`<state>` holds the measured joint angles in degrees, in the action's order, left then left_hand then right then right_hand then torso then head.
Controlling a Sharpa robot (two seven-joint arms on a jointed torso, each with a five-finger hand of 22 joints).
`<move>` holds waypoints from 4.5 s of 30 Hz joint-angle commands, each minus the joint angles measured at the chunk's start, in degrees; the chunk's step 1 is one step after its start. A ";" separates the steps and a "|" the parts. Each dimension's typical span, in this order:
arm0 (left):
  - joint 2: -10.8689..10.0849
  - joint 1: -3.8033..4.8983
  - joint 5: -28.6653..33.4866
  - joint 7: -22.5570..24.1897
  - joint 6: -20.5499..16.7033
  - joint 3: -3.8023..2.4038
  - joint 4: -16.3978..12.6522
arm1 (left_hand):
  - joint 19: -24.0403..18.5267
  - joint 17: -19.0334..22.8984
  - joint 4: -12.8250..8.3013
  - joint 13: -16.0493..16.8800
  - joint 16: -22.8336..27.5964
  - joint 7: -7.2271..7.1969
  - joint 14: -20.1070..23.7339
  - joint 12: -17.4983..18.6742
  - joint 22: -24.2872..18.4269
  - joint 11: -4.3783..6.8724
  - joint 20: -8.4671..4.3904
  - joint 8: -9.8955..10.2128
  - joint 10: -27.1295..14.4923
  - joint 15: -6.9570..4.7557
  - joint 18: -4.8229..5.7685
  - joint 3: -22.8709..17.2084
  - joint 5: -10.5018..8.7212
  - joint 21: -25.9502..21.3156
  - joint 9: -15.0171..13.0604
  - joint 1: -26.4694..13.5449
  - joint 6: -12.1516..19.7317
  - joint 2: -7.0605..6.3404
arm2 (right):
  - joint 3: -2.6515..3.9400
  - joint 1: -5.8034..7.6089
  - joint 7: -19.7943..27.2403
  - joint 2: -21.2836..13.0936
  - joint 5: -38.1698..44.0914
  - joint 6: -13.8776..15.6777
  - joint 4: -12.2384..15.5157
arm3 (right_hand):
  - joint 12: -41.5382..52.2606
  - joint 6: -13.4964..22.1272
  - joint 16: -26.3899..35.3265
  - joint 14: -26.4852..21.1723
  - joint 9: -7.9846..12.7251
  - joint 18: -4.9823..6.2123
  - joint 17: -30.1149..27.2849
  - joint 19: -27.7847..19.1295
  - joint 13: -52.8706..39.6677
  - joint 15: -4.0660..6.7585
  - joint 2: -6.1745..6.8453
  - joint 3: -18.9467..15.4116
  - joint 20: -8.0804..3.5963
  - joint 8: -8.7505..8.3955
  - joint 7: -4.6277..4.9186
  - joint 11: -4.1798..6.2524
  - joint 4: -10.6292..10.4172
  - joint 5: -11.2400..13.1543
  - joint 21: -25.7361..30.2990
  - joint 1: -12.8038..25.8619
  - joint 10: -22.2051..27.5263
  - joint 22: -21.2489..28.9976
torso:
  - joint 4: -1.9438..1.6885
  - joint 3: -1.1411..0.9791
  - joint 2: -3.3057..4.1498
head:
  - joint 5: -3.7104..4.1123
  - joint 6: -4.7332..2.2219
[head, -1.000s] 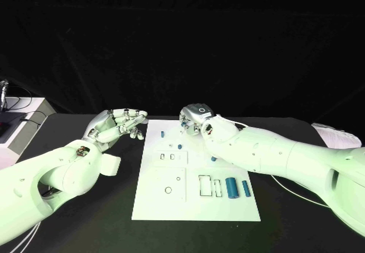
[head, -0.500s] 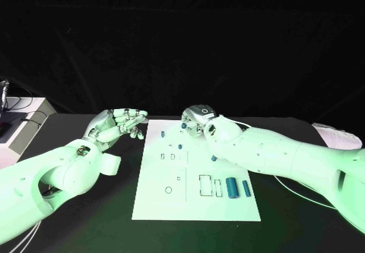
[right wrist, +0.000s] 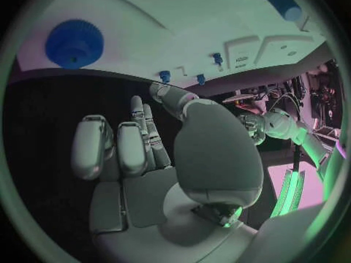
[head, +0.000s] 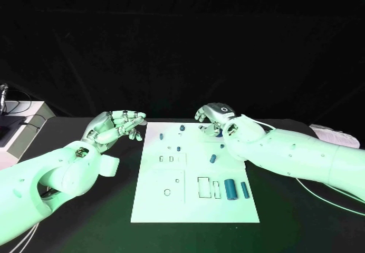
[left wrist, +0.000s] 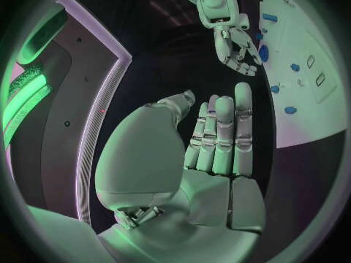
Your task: Assemble the parts on the task board
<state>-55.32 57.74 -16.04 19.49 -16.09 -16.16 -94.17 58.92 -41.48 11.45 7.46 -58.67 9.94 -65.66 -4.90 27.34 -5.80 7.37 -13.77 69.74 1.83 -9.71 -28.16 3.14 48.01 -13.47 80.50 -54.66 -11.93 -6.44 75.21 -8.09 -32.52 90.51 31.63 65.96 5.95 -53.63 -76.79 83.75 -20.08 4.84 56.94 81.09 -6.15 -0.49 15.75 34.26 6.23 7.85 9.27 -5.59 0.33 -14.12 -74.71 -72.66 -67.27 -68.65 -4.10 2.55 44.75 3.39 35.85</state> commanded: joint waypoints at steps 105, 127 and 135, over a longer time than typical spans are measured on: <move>1.50 -0.22 -1.00 0.07 1.83 -0.03 2.59 | -1.23 0.59 -0.56 0.14 -0.27 0.02 0.77 0.15 0.64 -0.22 0.05 -0.34 -0.68 0.13 -0.73 -0.60 -0.13 1.04 -0.27 -0.02 0.45 0.38 | 0.08 -0.64 -1.26 3.81 -1.88 0.14 2.70 | 84.05 -4.37 -13.21 6.25 -2.65 -4.84 33.06 8.91 -83.85 2.09 -3.32 -13.02 -1.69 5.41 -2.10 2.88 -14.82 -6.01 -15.29 -11.08 -22.73 -21.35 | 0.38 -0.35 -0.04 | 0.04 0.58; 2.16 -0.22 -1.01 0.05 1.86 -0.03 2.87 | -1.23 0.59 -0.56 0.14 -0.27 0.02 0.77 0.15 0.64 -0.22 0.05 -0.34 -0.68 0.13 -0.73 -0.60 -0.13 1.04 -0.27 -0.02 0.45 0.38 | -0.28 -1.76 -2.48 8.35 0.02 -3.59 -1.68 | 84.05 -4.10 -13.21 6.25 -2.58 -4.84 33.06 8.91 -83.85 2.06 -3.01 -12.58 -1.71 5.11 -2.02 2.81 -14.68 -5.34 -15.29 -10.52 -22.73 -21.35 | 0.46 -0.49 -0.02 | -0.71 1.22; 2.05 -0.22 -1.02 0.02 1.80 -0.03 2.85 | -1.23 0.59 -0.56 0.14 -0.27 0.02 0.77 0.15 0.64 -0.22 0.05 -0.34 -0.68 0.13 -0.73 -0.60 -0.13 1.04 -0.27 -0.02 0.45 0.38 | -0.51 -1.92 -2.48 8.78 0.15 -5.12 -2.27 | 84.05 -4.05 -13.21 6.25 -2.57 -4.84 33.06 8.91 -83.85 2.04 -2.82 -12.47 -1.70 5.01 -1.98 2.77 -14.62 -4.99 -15.29 -10.24 -22.73 -21.35 | 0.59 -0.54 0.00 | -0.95 1.33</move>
<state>-53.33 57.53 -16.91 19.26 -15.19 -16.14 -91.21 58.03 -40.95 11.07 7.55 -58.68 9.94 -65.30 -5.03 27.91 -6.04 7.28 -13.77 69.53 1.86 -9.71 -28.54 3.14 48.87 -13.68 80.50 -54.66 -11.93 -6.92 73.37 -10.37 -23.86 89.54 28.51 63.79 89.88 -54.71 -89.76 84.02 -22.05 0.82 74.91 84.00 -74.92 1.04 12.92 21.37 4.72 12.22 8.80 -3.25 -14.28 -19.27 -89.87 -83.60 -84.00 -74.91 -3.59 2.05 44.74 2.51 37.16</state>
